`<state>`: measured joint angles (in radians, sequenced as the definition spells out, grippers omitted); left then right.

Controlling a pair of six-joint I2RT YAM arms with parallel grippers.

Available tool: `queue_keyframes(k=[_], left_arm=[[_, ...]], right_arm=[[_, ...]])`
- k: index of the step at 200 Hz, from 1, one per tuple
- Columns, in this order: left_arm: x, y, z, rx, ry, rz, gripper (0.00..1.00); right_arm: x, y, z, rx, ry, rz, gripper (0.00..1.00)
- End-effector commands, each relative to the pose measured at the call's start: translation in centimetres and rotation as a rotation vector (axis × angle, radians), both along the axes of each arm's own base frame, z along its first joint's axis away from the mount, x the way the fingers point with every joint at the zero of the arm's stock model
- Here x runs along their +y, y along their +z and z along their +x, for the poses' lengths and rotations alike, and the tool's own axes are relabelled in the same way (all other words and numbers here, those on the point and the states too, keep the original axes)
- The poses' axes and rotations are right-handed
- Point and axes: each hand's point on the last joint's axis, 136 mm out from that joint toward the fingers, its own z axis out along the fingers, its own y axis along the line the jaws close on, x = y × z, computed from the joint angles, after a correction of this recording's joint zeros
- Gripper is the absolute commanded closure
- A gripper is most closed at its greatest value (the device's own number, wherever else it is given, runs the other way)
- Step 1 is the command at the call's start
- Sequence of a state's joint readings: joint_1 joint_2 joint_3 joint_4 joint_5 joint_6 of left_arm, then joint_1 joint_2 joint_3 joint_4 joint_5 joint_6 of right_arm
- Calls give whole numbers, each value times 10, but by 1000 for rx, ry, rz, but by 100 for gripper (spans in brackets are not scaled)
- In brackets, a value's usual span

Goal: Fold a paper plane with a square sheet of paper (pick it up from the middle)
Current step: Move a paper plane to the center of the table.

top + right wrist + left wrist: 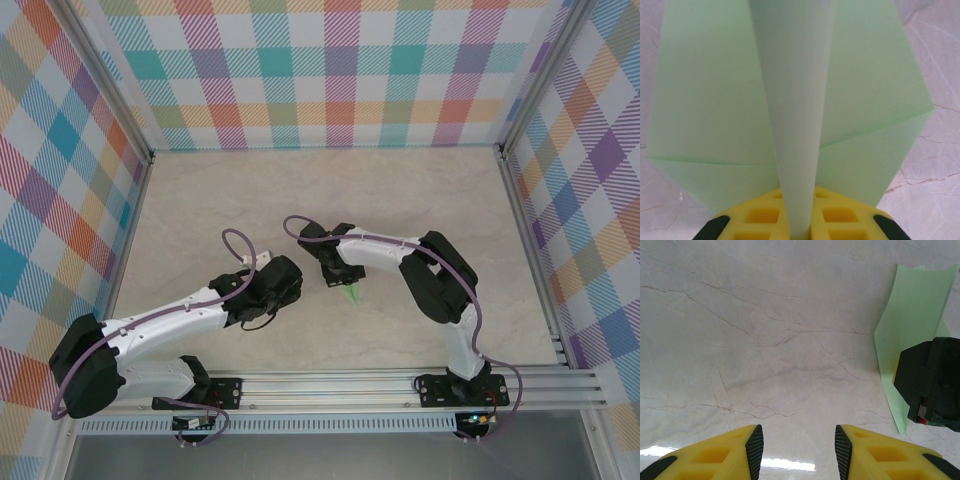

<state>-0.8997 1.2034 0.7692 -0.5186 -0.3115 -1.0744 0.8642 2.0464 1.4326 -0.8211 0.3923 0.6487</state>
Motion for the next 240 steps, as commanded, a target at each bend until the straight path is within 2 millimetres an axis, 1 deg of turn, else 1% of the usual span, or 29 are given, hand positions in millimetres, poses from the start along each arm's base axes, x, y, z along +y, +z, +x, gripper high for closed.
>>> queue_keyframes(k=[1,11,34,61,86,103,124,142,159,169,182,198,203,221,227,240], left_arm=[[0,9,5,-6,12,-10,55],[0,8,5,-5,12,-8,55],[1,9,4,-5,14,-8,55],[2,8,4,-6,15,-7,55],[-1,7,4,0,11,-10,55],[-2,6,5,7,10,-7,55],[-3,5,4,14,5,-2,55],[-4,5,5,16,3,0,55],[-5,6,6,13,2,-2,55],[-5,7,6,10,2,-3,55],[-4,9,7,6,-1,4,55],[-4,11,7,1,-1,10,55],[-3,11,7,2,-3,15,55],[-1,14,8,-4,-3,27,55],[-1,15,8,-6,-4,33,55],[2,18,9,-15,-5,47,54]], right_arm=[[-2,11,-6,15,-25,36,84],[-2,17,-4,5,-34,59,80],[-2,29,-3,-18,-44,90,77],[-1,33,-4,-15,-34,112,82],[-3,21,-8,9,-40,105,90],[-5,9,-9,29,-51,82,92],[-6,-2,-11,46,-65,73,93],[-5,-1,-12,51,-67,84,92],[-4,13,-10,23,-62,103,87],[-4,25,-8,-1,-55,117,84],[-3,41,-7,-23,-40,140,77],[-3,58,-7,-46,-25,165,74],[-4,65,-7,-53,-18,176,72],[-7,92,-7,-108,-10,216,67],[-8,102,-8,-131,-3,236,64],[-17,125,-8,-194,-9,261,61]])
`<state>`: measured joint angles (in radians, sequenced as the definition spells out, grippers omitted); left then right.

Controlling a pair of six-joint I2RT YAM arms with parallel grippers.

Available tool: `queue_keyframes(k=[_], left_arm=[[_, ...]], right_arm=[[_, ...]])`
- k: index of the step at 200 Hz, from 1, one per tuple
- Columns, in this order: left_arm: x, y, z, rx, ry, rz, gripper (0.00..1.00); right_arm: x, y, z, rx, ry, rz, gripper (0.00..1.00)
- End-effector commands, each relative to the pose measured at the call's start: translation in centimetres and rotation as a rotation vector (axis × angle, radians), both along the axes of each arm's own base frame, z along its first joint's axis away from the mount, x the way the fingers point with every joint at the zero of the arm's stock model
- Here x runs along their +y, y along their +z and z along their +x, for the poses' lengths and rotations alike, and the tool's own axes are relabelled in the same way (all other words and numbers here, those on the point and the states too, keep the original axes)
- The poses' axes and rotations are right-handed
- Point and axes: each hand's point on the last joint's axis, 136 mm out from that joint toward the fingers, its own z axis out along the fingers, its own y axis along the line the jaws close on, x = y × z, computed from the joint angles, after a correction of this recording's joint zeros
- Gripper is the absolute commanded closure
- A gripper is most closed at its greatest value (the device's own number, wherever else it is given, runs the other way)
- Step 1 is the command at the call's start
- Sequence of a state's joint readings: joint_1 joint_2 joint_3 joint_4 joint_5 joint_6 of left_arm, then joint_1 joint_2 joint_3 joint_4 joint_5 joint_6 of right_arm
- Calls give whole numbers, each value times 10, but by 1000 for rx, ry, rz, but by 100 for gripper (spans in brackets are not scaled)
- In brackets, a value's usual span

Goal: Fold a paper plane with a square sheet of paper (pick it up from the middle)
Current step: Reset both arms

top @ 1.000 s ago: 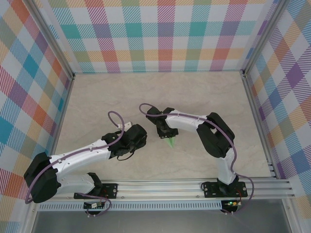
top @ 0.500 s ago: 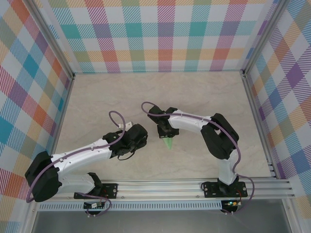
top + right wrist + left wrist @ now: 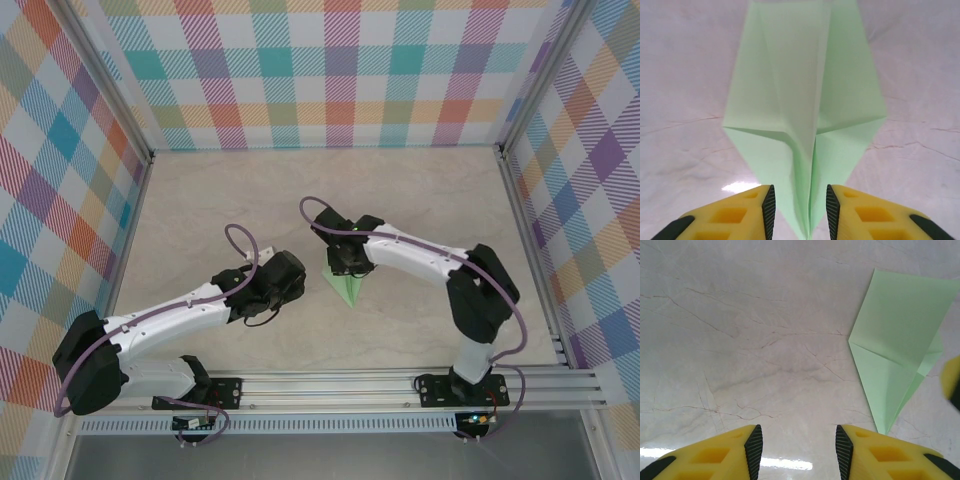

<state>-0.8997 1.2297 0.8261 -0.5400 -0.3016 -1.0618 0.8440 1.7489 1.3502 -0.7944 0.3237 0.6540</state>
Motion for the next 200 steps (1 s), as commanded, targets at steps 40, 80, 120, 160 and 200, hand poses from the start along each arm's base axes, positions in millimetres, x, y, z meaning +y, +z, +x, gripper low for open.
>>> queue_keyframes(k=[40,80,120,160,200], left_arm=[[27,23,9,-86,15,118,51],[51,34,10,-145,30,208,46],[75,37,8,-159,69,266,39],[92,29,8,-108,102,267,32],[129,26,11,-90,160,284,16]], right_arm=[[-66,105,-2,-342,-54,59,43],[-132,123,-1,-477,-188,21,0],[-155,100,-6,-418,-195,136,1],[-119,63,-7,-222,-98,271,12],[-164,45,3,-200,-275,136,8]])
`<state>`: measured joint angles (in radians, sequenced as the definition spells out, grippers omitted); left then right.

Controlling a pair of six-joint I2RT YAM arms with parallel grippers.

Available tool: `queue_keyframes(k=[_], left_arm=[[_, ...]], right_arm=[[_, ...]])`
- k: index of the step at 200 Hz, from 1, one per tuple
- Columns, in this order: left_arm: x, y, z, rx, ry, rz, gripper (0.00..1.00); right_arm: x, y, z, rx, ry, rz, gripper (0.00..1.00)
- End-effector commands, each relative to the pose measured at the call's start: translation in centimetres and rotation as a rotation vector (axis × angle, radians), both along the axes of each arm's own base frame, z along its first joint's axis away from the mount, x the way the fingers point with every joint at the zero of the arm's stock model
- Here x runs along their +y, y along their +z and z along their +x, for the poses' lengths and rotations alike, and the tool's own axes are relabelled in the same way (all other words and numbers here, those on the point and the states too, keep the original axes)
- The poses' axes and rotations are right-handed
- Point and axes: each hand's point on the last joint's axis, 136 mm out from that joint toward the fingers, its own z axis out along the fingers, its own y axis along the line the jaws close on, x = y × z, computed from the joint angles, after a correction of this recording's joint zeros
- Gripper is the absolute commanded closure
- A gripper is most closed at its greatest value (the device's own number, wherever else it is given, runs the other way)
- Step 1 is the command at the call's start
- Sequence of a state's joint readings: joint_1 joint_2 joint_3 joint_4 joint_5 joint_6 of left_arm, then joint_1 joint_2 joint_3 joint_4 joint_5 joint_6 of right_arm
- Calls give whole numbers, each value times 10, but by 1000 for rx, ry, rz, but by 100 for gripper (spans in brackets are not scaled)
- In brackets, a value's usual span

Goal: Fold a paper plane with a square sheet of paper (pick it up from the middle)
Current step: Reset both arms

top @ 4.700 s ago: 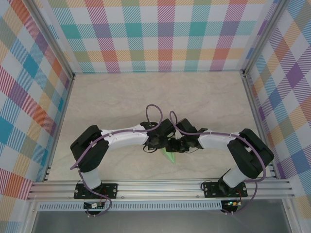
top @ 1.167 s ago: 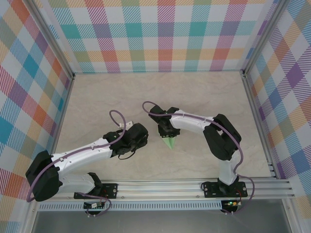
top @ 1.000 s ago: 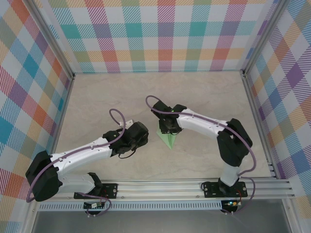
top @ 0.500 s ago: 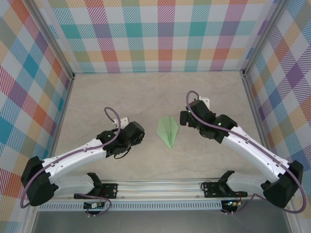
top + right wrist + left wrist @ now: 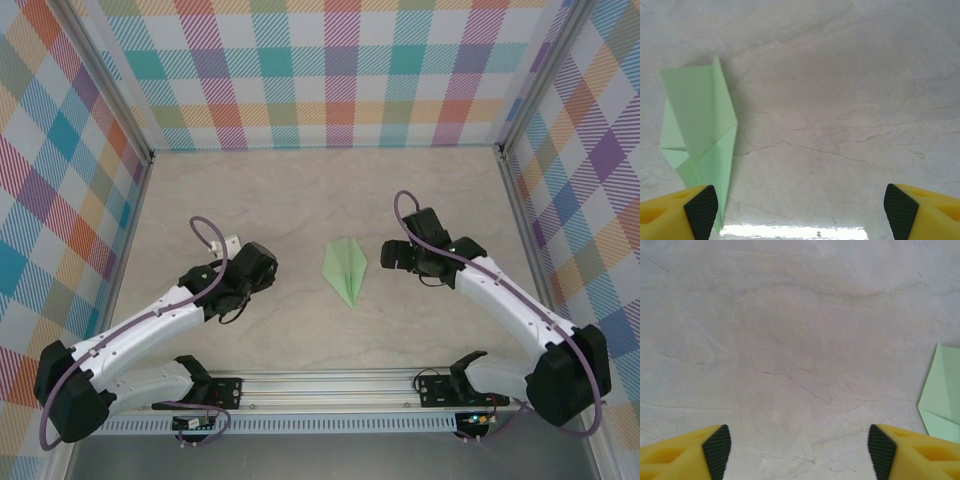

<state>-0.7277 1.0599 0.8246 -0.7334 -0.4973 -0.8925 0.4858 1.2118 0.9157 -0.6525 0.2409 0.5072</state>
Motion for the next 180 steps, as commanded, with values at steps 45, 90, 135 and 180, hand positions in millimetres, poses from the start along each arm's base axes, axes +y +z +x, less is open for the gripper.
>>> queue_keyframes(k=[45,90,135,180], left_arm=[[108,2,9,-8,260,142,0],[152,34,37,-190,396,407,0],[152,22,73,-308,348,524,0],[133,-29,105,-358,190,493,0]], right_arm=[[-120,31,21,-201,-328,-206,0],[-137,-8,62,-285,-200,-317,0],[-121,-36,104,-429,-115,-222,0],[-98,-33,119,-607,38,-121,1]])
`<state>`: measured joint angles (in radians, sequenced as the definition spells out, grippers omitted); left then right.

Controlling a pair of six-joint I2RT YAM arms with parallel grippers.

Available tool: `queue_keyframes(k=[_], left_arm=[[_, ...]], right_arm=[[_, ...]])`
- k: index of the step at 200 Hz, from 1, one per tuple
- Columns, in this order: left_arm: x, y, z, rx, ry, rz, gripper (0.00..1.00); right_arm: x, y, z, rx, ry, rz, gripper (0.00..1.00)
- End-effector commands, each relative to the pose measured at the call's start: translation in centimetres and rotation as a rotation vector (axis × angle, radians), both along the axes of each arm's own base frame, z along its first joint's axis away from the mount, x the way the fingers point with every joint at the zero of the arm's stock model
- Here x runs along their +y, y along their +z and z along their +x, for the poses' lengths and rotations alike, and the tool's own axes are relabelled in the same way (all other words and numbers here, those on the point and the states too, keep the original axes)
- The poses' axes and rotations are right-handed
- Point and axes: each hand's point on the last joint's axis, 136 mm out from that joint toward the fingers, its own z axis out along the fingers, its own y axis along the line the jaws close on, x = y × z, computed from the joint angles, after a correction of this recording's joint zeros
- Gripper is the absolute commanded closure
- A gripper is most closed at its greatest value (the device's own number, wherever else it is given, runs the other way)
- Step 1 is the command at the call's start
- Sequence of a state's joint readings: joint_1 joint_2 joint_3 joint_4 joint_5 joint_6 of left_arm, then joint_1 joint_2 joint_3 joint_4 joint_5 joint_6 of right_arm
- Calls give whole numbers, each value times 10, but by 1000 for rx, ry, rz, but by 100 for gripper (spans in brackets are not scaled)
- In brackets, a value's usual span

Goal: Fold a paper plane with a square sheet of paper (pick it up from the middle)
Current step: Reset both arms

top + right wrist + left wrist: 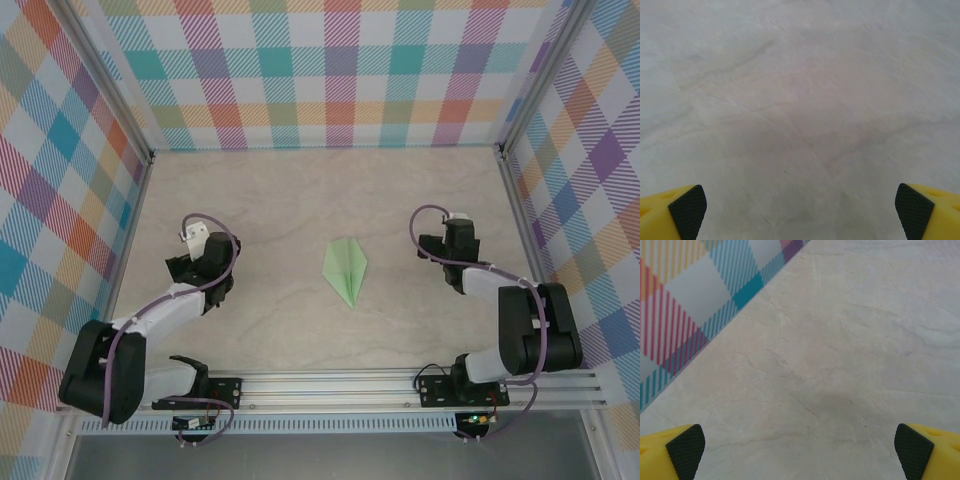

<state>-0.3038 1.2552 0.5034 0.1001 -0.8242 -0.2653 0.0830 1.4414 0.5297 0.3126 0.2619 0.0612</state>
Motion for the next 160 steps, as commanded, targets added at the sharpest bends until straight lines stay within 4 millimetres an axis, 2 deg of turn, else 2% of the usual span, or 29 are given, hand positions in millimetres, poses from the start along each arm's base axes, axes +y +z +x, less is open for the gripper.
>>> queue_keyframes(k=[1,31,45,58,71,89,97,102,111,120,160], left_arm=[[-6,7,27,-142,-74,-6,0],[-6,11,43,-195,-139,4,0],[1,1,49,-201,-140,-22,0],[-1,-5,56,-217,-181,-44,0],[-15,-11,61,-195,-283,-74,0],[-25,-16,61,-199,-356,-93,0],[-23,-30,62,-190,-357,-109,0],[-21,-24,68,-239,-360,-103,0],[-23,-32,68,-141,-367,-148,0],[-21,-29,70,-195,-371,-138,0],[-19,-31,69,-168,-358,-144,0]], right_arm=[[20,38,24,-237,154,58,1],[26,35,17,-316,198,65,0],[25,28,21,-307,193,66,0],[23,28,21,-304,184,69,0],[19,27,22,-299,159,68,0],[14,27,23,-295,129,68,0],[12,27,23,-296,122,68,0],[12,27,22,-296,119,67,0],[11,27,22,-298,111,65,0],[9,27,23,-300,99,63,0],[8,27,22,-298,95,64,0]])
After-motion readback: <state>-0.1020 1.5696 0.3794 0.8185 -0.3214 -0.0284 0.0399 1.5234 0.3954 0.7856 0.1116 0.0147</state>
